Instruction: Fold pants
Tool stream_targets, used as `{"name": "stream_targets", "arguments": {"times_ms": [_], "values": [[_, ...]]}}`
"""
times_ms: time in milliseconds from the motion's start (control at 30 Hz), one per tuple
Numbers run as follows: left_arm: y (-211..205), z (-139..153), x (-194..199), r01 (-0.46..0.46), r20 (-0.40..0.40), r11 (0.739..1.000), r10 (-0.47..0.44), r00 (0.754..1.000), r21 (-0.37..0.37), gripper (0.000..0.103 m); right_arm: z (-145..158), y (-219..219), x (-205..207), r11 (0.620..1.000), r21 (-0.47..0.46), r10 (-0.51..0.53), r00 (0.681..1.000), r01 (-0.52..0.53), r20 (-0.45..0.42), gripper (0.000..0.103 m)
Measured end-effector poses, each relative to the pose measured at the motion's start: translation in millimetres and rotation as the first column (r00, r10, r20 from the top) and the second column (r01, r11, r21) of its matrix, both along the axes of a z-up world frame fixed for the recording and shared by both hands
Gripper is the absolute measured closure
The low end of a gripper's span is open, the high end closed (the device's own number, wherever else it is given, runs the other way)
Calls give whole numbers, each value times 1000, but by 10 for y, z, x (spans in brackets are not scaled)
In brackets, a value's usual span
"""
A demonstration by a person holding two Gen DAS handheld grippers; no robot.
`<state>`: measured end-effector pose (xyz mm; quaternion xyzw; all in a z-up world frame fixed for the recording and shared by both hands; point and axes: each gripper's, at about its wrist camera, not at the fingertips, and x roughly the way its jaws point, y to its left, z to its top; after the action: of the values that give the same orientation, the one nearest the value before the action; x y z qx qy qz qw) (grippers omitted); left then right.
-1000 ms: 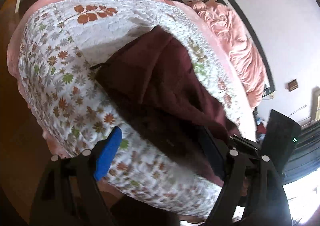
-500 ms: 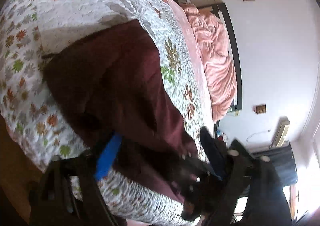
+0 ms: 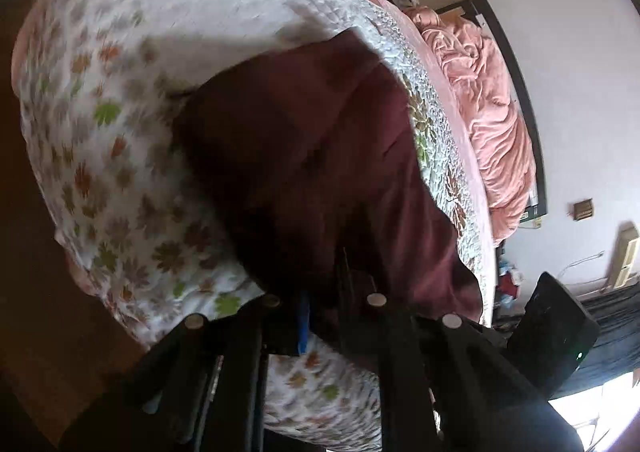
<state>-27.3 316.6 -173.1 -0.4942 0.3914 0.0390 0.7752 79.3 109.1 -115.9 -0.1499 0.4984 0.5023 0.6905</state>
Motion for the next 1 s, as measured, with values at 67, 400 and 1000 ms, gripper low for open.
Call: {"name": "stream_targets", "arguments": {"times_ms": [67,400,1000], "values": [[5,42,-22,-2,29,1000,2,1000,-7,88,48,-77,16,999,33,-12,999,13,-33,72],[-591,585,-12,123,-4,988,-123,992,93,25,816,-1776,244,929,226,-292,956,292,-32,47],[-1583,217,551,221,-45,974,-223,974,-60,27,73,-1952,-386,949,-28,-298,924,314,241,48]]}}
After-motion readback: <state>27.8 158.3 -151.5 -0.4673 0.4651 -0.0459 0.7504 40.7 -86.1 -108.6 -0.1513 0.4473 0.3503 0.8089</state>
